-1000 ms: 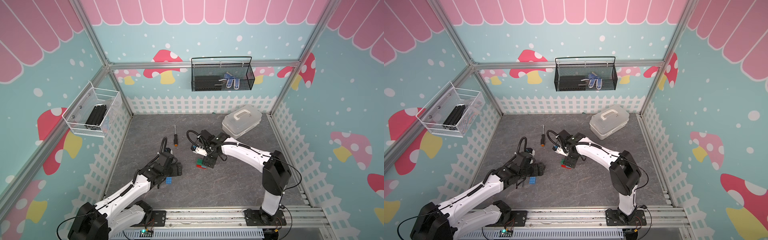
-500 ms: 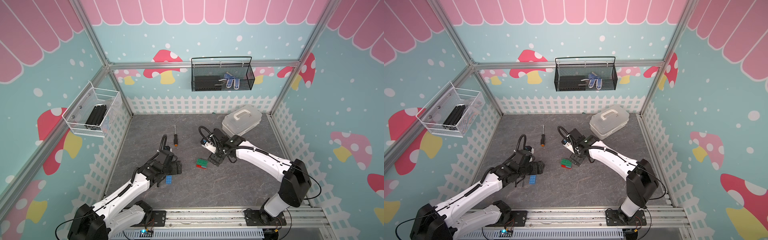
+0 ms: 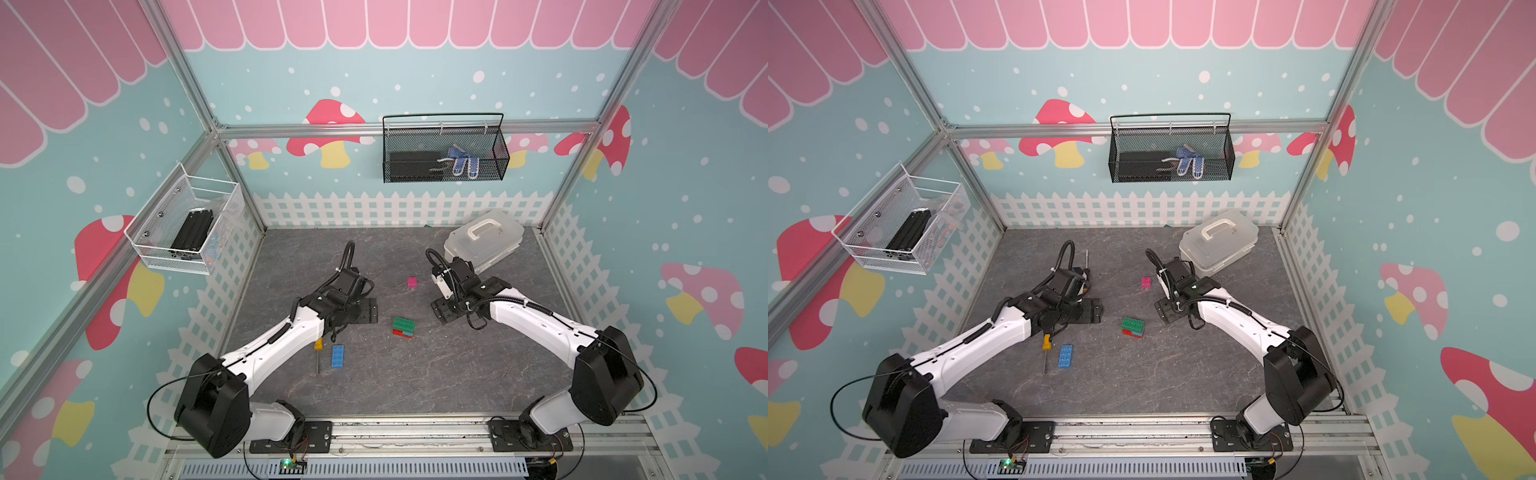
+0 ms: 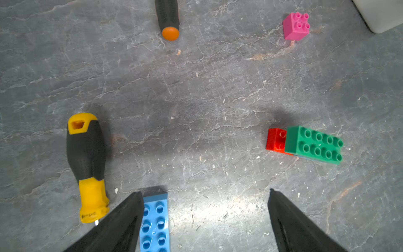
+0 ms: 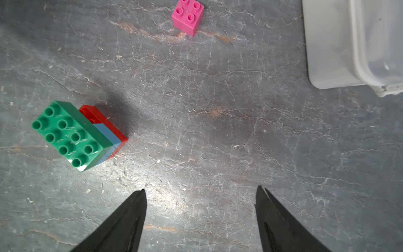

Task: Assemble the number 5 with lego
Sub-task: Assemble the lego brick with the lego brick, then pick up the lego brick from the center of the board.

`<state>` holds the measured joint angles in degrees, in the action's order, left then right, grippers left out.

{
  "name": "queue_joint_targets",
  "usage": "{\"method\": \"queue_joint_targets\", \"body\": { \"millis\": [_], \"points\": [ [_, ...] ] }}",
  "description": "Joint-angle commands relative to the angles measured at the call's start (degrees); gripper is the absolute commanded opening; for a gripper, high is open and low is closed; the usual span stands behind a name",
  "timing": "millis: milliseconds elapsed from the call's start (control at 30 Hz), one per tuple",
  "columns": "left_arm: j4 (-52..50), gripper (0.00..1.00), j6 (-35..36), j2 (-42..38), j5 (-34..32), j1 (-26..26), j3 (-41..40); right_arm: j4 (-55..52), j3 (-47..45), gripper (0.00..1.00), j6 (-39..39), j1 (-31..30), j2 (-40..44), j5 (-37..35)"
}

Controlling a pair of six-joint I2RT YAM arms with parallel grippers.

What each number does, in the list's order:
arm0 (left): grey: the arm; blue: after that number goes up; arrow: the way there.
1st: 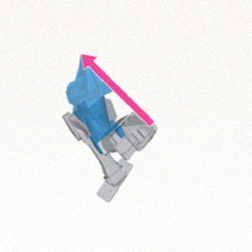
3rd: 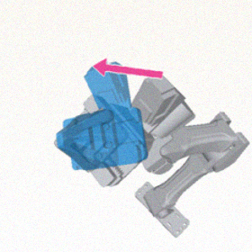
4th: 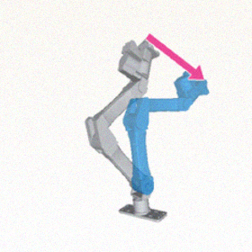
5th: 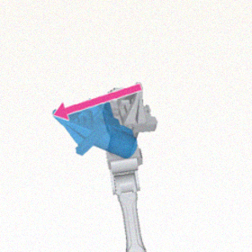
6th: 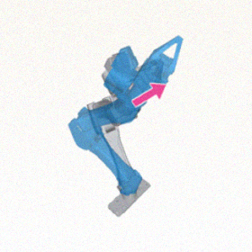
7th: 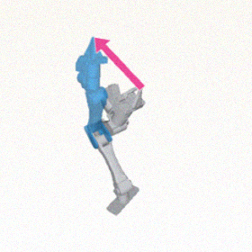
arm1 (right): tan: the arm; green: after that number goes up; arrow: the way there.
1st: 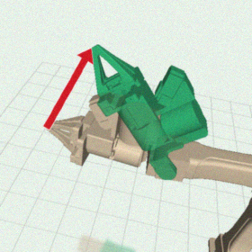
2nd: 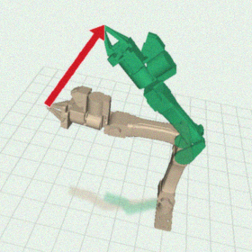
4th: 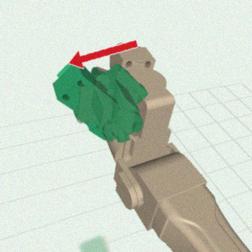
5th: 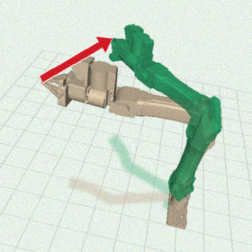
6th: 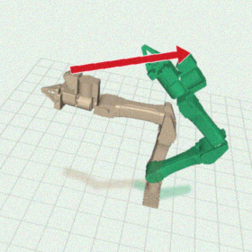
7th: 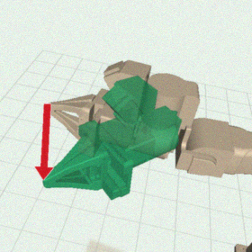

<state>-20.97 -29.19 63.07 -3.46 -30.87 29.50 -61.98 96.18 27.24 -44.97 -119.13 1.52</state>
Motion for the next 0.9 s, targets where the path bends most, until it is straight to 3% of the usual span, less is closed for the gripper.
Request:
{"method": "queue_joint_targets", "body": {
  "millis": [0,600,867],
  "points": [
    [-0.2,0.91,-0.4,-0.1,-1.1,0.2,-0.6,1.3,-3.4,0.0,-0.7,-1.3,-8.4,-0.1],
    [0.2,0.91,-0.7,0.4,-1.8,0.3,-0.8,1.5,-1.2,0.0,-6.9,-2.8,-11.5,-3.4],
    [0.0,0.91,-0.7,-0.2,-2.0,0.4,-1.0,2.3,-1.0,0.0,-3.7,-2.7,-12.3,3.6]
  ]
}}
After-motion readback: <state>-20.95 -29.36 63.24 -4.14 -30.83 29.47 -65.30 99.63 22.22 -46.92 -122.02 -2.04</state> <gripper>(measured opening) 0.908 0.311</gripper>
